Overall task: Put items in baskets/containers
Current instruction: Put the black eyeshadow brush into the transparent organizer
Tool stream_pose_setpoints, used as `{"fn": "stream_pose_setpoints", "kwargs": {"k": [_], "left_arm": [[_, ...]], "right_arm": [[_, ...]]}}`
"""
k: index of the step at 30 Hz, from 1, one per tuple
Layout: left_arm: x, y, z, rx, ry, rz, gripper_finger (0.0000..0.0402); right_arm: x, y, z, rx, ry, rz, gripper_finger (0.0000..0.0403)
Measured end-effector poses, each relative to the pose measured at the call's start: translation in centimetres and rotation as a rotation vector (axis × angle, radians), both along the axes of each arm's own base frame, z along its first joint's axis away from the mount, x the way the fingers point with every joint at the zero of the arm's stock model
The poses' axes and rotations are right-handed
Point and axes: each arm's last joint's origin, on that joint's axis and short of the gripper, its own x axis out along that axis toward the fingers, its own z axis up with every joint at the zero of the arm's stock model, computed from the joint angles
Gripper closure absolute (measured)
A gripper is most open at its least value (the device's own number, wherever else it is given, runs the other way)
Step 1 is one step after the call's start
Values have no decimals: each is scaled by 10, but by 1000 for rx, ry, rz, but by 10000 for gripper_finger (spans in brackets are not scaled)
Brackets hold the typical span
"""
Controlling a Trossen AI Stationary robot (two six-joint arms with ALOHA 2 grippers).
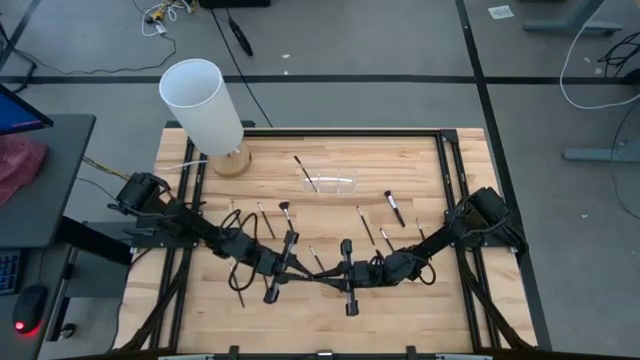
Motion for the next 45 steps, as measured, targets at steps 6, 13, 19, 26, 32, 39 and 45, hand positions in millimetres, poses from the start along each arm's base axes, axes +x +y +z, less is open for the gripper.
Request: {"fn": "stream_pose_setpoints", "kwargs": {"k": [6,13,19,26,32,39,45], "left_arm": [[1,0,-4,5,42,-12,383],[-2,5,-7,-17,228,117,389],[-3,18,-8,-78,343,243,384],[3,37,-15,-177,419,316,384],[4,42,-15,-203,425,333,382],[4,42,-16,-199,433,334,379],[4,42,-16,-197,436,335,376]], "right_arm": [[1,0,-5,-15,53,-38,359],[-14,2,-1,-98,250,-316,287],[-28,-6,7,10,441,-338,212],[-14,-11,2,-7,517,-380,179],[6,-21,-9,-44,568,-440,205],[15,-29,-16,-40,575,-471,257],[18,-30,-13,-50,559,-436,313]]}}
